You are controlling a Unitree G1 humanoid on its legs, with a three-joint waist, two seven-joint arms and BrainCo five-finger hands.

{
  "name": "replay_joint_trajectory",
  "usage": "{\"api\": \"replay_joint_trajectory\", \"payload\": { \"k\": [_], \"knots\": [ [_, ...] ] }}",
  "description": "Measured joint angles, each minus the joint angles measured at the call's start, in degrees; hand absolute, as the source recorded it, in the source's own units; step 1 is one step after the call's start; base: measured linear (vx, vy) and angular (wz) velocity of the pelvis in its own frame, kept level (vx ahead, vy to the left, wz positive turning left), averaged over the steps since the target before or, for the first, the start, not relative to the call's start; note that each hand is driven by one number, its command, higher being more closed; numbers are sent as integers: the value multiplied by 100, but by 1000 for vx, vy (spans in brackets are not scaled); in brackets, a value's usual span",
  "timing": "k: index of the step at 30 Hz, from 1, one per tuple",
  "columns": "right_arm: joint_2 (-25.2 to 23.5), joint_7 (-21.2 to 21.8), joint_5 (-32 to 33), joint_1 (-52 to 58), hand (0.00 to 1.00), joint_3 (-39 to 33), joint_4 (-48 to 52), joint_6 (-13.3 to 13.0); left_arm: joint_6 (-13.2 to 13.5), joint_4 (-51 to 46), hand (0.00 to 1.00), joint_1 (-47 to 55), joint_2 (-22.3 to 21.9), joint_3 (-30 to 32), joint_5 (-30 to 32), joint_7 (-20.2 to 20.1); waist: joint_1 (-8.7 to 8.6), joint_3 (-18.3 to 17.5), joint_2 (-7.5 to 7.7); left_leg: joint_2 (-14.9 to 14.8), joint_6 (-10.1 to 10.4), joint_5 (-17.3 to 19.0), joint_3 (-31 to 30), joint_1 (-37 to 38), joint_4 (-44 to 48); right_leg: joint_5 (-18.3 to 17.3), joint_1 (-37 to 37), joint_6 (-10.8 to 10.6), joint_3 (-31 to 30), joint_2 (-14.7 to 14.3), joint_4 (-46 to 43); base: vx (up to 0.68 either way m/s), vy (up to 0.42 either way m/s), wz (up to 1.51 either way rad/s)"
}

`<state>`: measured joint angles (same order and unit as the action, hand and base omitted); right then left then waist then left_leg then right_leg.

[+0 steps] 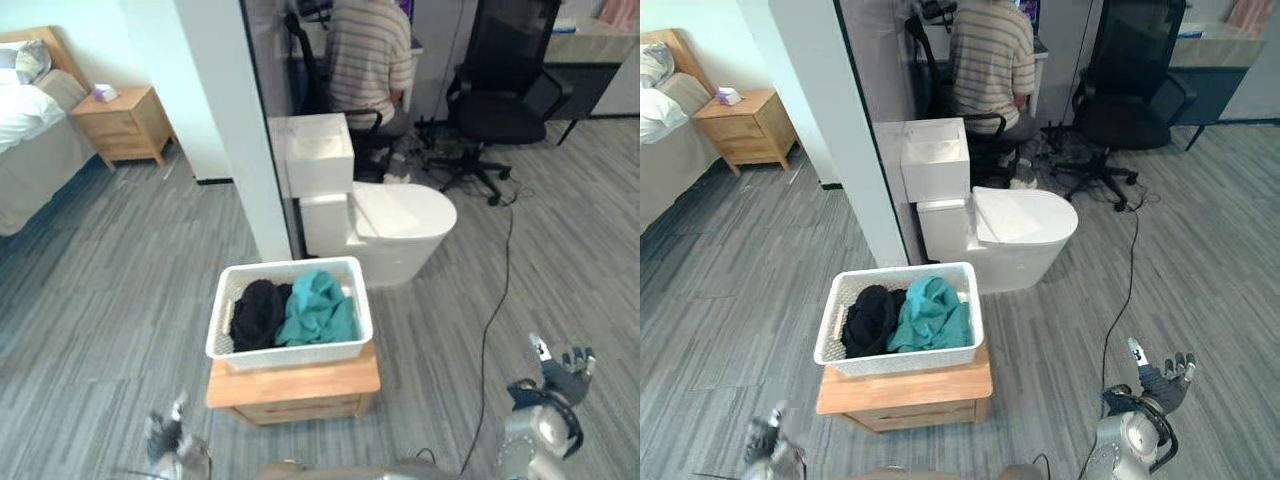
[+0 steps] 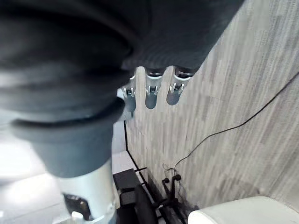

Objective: Pick up the laundry basket with both hands and put the clothes into the washing machine.

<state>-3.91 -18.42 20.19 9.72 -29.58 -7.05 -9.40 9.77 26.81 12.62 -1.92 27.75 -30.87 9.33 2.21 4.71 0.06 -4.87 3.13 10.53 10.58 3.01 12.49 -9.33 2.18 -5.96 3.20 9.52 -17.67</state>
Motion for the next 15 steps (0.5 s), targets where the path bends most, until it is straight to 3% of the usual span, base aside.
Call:
{"api": "replay_joint_trajectory", "payload": {
  "k": [4,6,11,15],
  "knots": [
    [342,318,1,60,0,438,671,-12,42,-1391,0,-171,-250,27,177,353,19,-277,-331,-281,224,-103,-112,-11,-337,45,-129,131,290,-295,401,167,-194,21],
    [496,528,75,6,0,619,575,129,43,-2076,0,-293,-243,183,401,482,29,-300,-370,-314,314,-179,-275,46,-479,89,-292,183,454,-374,631,147,-78,31],
    [847,916,609,-646,0,1192,-91,231,-119,-2497,0,-632,385,212,1341,659,114,-260,-302,-308,357,-267,-549,-123,-581,322,-396,204,656,-452,1120,86,-16,21],
    [1162,1140,1144,-1743,0,1798,-730,351,-398,-2462,0,-1727,1410,59,2240,859,217,322,24,-289,355,-429,-766,-622,-417,511,-118,285,800,-457,1197,-69,2,24]
  ]
}}
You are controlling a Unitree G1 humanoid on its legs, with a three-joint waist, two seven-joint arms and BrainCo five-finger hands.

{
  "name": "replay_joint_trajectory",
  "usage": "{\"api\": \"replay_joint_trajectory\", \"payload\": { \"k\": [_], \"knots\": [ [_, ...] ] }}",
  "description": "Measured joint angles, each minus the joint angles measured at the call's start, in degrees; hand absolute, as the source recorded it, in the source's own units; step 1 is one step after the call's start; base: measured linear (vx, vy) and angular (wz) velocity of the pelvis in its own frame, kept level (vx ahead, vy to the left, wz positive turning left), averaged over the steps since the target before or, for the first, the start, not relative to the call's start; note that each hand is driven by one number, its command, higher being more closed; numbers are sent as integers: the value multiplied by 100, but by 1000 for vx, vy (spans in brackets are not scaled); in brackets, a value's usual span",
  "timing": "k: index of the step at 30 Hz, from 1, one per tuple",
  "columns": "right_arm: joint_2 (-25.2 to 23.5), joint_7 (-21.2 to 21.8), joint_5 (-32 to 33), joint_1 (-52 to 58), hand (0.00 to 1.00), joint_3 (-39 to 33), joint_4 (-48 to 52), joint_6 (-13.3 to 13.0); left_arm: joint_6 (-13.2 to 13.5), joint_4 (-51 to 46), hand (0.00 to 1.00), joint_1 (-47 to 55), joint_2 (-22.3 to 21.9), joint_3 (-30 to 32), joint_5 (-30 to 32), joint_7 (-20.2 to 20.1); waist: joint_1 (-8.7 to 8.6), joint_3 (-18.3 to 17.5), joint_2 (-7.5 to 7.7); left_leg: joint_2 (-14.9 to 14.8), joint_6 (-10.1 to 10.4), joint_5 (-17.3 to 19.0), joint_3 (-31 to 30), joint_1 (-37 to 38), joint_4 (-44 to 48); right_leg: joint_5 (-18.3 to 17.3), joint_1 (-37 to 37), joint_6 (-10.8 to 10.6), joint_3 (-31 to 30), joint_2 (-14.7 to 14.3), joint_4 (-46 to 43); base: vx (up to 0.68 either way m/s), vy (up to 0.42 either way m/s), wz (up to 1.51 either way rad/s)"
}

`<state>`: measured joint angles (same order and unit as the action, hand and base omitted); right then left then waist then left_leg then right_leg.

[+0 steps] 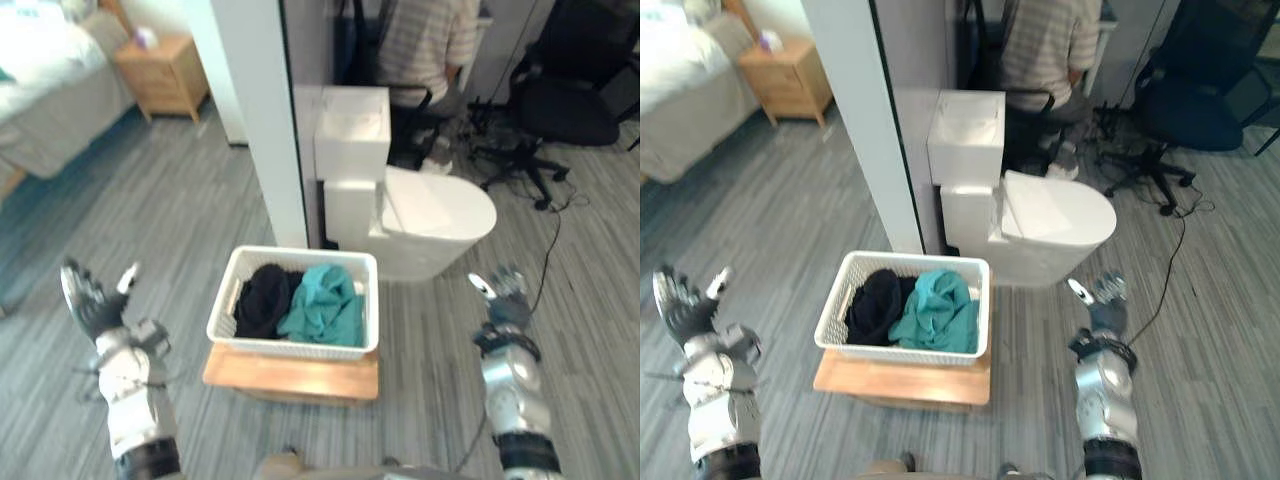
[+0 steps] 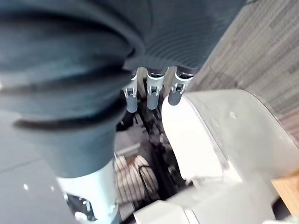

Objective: Pick up the laundry basket with both hands and put the clothes into the washing machine.

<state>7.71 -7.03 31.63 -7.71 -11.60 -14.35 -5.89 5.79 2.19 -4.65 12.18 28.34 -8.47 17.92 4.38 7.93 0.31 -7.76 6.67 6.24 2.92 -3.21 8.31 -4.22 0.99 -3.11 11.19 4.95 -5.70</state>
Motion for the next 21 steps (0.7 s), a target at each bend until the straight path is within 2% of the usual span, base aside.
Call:
{"api": "replay_joint_trajectory", "payload": {
  "k": [1,3,5,10,13,14,19,21],
  "knots": [
    [104,10,77,-348,0,141,-75,12,-110,164,0,-367,299,-135,175,5,58,198,25,1,-1,-24,-65,-248,169,81,160,1,0,-2,-5,-156,6,9],
    [261,20,171,-704,0,248,-140,35,-258,371,0,-865,539,-334,306,4,137,387,6,19,-11,-30,-133,-554,339,119,371,-2,28,-5,-33,-145,-7,11],
    [365,66,259,-1147,0,379,-254,168,-387,694,0,-1539,889,-544,472,8,147,735,1,29,-36,-49,-174,-868,531,119,623,0,78,4,-181,-160,-14,15],
    [651,99,894,-1275,0,381,-254,257,-538,1311,0,-2659,1703,-1118,278,-87,280,1173,32,-40,-14,-160,-302,-1385,668,143,1160,37,146,19,-485,-122,-17,6],
    [883,111,1237,-1298,0,557,-253,295,-538,1710,0,-3217,2239,-1630,-122,-410,286,1325,89,-97,13,-249,-361,-1616,682,161,1367,66,218,-6,-554,-114,-39,9],
    [965,172,1267,-1297,0,599,-241,394,-540,1892,0,-3466,2364,-1806,-278,-590,300,1365,114,-126,28,-260,-389,-1690,705,159,1449,69,243,-23,-618,-87,-32,7],
    [1476,291,1296,-993,0,762,-10,550,-550,2699,0,-4446,2781,-2696,-440,-1184,327,1510,244,-177,42,-301,-458,-2021,769,139,1682,101,367,-42,-731,-80,-25,10],
    [1656,426,1343,-871,0,760,31,620,-557,3147,0,-4731,2901,-2942,-437,-1408,284,1546,304,-178,39,-308,-441,-2083,779,139,1739,100,392,-22,-773,3,11,9]
  ]
}}
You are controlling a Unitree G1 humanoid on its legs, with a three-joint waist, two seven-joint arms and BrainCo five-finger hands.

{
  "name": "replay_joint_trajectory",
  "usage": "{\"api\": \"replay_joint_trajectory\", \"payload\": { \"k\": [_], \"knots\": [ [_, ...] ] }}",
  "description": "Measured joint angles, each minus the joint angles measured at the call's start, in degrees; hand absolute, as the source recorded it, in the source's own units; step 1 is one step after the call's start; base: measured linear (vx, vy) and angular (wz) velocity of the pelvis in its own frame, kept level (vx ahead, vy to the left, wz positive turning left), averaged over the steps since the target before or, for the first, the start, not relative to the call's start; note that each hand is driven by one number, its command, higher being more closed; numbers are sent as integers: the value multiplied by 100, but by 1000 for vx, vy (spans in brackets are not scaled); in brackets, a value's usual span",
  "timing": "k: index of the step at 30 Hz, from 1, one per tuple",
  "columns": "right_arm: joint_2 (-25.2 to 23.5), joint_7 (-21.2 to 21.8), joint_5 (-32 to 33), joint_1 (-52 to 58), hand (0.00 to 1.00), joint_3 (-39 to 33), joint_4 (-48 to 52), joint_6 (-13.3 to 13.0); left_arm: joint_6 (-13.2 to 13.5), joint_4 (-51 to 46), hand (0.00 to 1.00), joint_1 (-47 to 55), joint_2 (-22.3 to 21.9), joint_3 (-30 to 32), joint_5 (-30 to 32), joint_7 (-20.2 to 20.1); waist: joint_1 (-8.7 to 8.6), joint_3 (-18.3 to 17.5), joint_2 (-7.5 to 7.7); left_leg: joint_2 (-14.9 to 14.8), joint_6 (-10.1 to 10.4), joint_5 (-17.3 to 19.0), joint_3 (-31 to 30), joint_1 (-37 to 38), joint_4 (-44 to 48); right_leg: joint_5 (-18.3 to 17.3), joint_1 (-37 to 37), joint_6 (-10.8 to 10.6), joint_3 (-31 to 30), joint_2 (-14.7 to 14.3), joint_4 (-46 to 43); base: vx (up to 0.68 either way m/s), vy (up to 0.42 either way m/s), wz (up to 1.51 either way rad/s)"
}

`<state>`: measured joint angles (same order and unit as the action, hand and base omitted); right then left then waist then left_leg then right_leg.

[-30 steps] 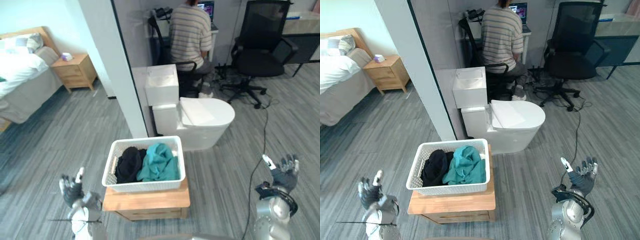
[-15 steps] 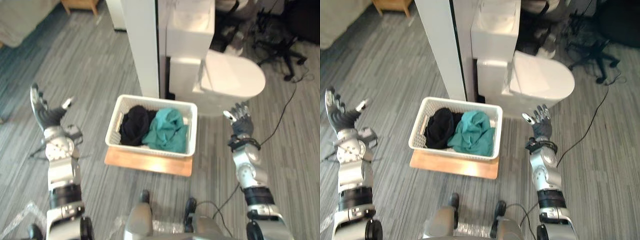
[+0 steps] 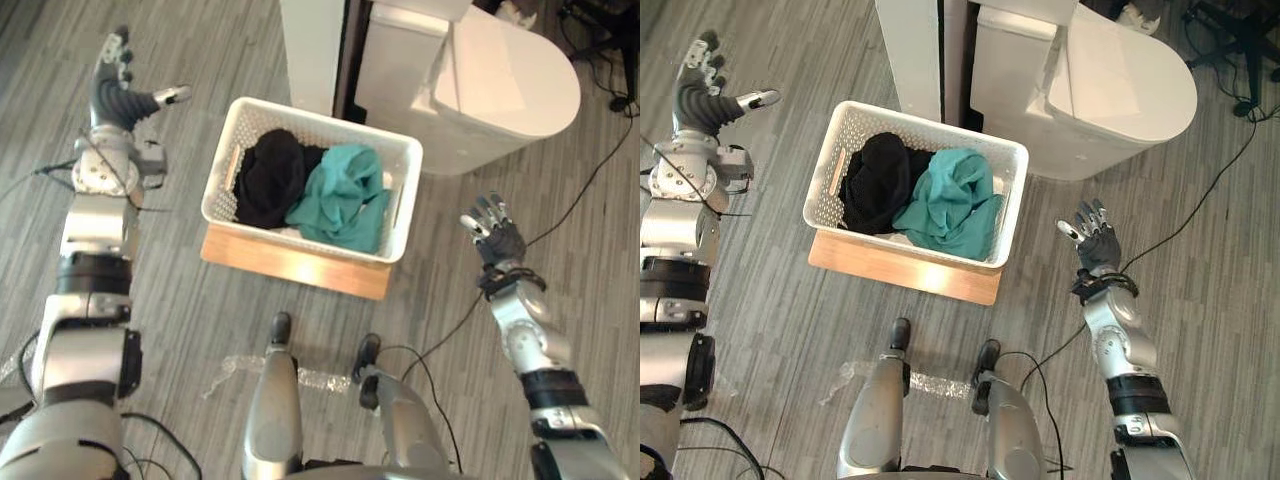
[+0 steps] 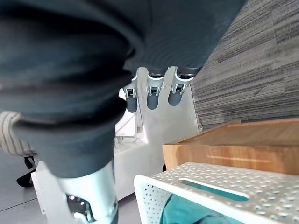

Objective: Pick up the laundry basket with both hands and put the clothes into the washing machine.

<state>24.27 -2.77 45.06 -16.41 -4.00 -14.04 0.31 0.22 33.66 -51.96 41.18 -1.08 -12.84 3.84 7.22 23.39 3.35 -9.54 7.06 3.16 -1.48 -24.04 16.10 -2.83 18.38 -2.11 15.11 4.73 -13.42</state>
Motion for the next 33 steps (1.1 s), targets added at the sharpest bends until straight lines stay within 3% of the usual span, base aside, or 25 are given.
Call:
{"api": "replay_joint_trajectory", "payload": {
  "k": [6,14,20,33],
  "knots": [
    [380,223,273,-54,0,56,-31,21,-110,1141,0,-807,78,-579,349,-276,-7,56,37,-34,47,-52,87,-288,141,0,316,0,32,23,-178,17,11,1],
    [666,425,711,-1263,0,726,-893,140,-127,2079,0,-1698,180,-1027,499,-593,-18,347,49,-162,74,-68,244,-782,365,62,779,93,-33,-52,-253,-43,-11,-9],
    [667,417,924,-1705,0,967,-1468,261,-131,2386,0,-1845,183,-1241,520,-771,-36,356,44,-183,111,-116,254,-952,352,108,938,132,-31,-75,-210,-4,-4,-1],
    [649,426,1436,-2725,0,1423,-1888,259,-171,2801,0,-2027,190,-1237,714,-1022,-69,357,46,-241,155,-684,317,-1244,-399,683,1206,194,27,-258,598,2,-14,-1]
  ]
}}
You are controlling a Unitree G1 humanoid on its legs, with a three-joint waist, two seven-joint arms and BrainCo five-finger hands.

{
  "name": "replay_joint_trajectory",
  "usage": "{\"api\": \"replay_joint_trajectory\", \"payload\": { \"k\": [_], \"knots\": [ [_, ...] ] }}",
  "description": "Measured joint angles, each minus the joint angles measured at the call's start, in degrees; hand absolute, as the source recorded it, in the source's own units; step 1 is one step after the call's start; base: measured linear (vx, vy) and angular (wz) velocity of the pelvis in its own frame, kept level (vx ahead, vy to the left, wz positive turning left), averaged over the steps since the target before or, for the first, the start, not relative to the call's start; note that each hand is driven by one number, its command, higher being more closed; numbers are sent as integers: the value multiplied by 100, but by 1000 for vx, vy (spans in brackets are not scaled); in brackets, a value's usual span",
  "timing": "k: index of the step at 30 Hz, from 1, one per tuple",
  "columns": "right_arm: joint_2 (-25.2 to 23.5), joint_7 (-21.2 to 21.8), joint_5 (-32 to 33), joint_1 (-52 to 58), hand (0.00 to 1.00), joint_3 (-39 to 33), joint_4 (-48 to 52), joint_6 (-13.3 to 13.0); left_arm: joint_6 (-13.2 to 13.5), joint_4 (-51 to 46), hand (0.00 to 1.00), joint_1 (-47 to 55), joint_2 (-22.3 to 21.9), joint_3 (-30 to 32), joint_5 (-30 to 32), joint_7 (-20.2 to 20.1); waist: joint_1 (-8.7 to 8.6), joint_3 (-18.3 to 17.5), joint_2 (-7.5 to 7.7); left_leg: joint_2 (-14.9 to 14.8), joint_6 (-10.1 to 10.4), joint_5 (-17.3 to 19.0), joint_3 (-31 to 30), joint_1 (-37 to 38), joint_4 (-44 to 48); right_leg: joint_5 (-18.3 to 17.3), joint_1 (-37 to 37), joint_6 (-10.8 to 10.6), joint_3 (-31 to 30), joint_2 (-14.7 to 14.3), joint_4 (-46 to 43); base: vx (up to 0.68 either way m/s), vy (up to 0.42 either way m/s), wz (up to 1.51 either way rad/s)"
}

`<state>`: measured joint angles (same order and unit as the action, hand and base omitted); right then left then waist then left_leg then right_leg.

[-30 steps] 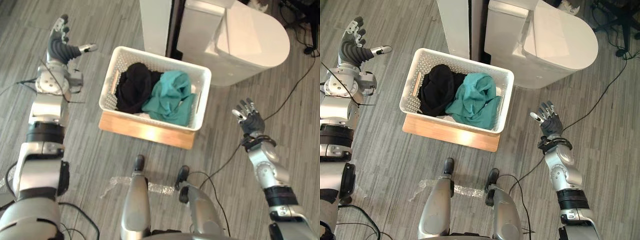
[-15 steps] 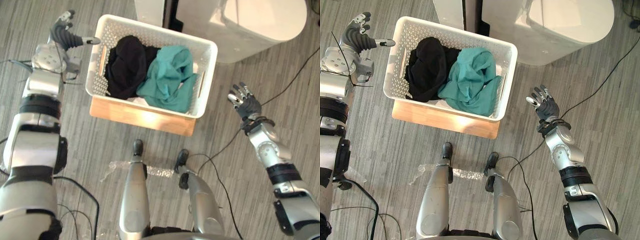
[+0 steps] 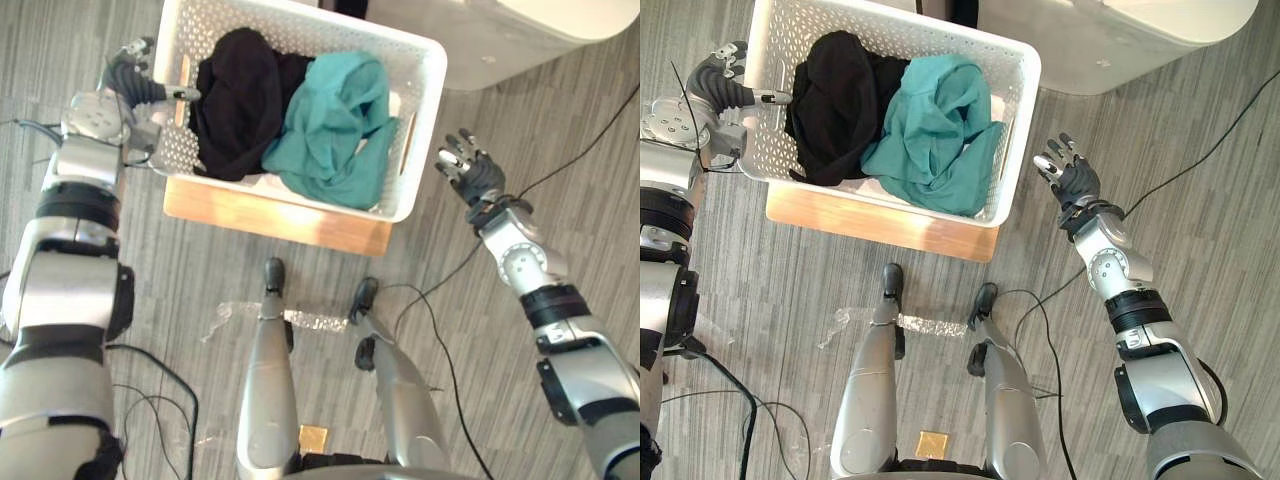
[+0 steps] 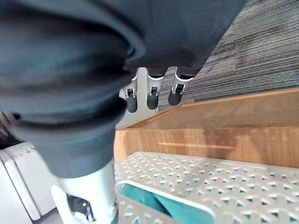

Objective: Pick up the laundry basket with both hands and put the clothes into the washing machine.

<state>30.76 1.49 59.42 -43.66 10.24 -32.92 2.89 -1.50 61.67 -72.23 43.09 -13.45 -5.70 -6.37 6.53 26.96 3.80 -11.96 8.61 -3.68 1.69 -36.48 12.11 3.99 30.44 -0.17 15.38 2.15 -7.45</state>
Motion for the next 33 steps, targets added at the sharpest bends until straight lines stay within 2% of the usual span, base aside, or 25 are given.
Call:
{"api": "replay_joint_trajectory", "payload": {
  "k": [7,14,18,22,28,30,33],
  "knots": [
    [3,-6,472,-68,0,-69,-28,-17,1,109,0,-4,32,51,33,-144,-137,0,0,-10,-46,-59,-3,-104,-28,174,9,-28,-16,-41,217,0,0,0],
    [18,-6,1111,-300,0,-149,3,-42,50,107,0,-32,100,52,-119,-243,-124,-1,1,-63,-67,-86,-14,-261,-8,274,113,-95,-114,-112,304,9,-15,-3],
    [42,-7,1497,-437,0,-344,114,-264,79,78,0,-35,114,47,-275,-243,-121,0,1,-82,-57,-96,-17,-305,-7,321,123,-87,-120,-142,380,33,-35,-1],
    [209,-6,1712,-460,0,-368,596,-438,84,65,0,-34,156,46,-339,-242,-118,0,1,-94,-57,-96,-32,-340,7,322,142,-87,-119,-157,380,38,-26,0],
    [349,0,1784,-463,0,-323,1559,-534,80,-129,0,-6,226,46,-375,-225,-112,0,1,-117,-56,-97,-74,-437,58,327,192,-83,-116,-189,381,24,-17,1],
    [423,4,1782,-460,0,-251,1781,-639,85,-174,0,5,232,43,-382,-221,-115,0,1,-119,-56,-97,-103,-465,88,327,192,-83,-111,-195,381,36,-11,5],
    [595,18,1752,-447,0,92,1906,-639,85,-267,0,50,234,9,-385,-219,-107,-1,1,-123,-56,-96,-116,-477,108,342,191,-106,-117,-200,381,39,-11,1]
  ]
}}
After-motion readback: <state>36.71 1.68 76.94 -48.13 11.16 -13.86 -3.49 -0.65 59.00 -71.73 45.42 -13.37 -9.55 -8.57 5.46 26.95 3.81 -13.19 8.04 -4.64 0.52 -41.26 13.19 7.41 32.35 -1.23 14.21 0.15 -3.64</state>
